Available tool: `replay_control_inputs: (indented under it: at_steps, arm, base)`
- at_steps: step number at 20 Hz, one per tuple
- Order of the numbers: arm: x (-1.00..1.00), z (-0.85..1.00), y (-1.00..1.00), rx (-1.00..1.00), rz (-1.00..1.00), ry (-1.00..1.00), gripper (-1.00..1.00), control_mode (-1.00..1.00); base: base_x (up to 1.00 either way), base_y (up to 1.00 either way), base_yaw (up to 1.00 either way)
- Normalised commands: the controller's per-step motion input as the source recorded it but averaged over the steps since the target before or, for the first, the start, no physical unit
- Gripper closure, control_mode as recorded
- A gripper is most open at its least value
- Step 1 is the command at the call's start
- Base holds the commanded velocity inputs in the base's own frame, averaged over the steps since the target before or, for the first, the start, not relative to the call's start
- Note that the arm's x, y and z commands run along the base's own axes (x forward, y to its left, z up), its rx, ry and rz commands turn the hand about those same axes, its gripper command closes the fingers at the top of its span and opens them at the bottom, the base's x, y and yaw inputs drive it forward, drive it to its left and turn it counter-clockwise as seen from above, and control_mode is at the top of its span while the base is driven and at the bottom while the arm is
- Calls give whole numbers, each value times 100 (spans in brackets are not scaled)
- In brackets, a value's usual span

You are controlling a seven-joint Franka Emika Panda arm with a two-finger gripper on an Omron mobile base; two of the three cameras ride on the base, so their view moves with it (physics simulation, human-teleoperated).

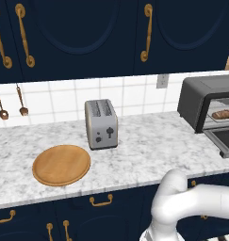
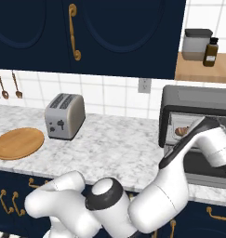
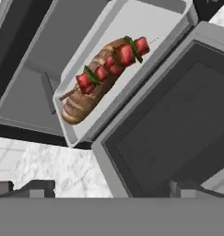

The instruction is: Pick up the kebab skewer and baguette bread, and place them inside the toaster oven. Close the toaster oven door and start by setting the timer.

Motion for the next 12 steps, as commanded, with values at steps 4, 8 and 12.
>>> replay_control_inputs:
  at_steps: [4, 8, 12]
  arm:
    - [-15, -3, 4, -25, 50, -24, -100, -100]
    - [-11, -1, 28, -27, 42, -31, -100, -100]
    - [-4, 0, 55, -22, 43, -30, -100, -100]
  base:
    - [0, 0, 0]
    - [0, 0, 0]
    - [0, 0, 0]
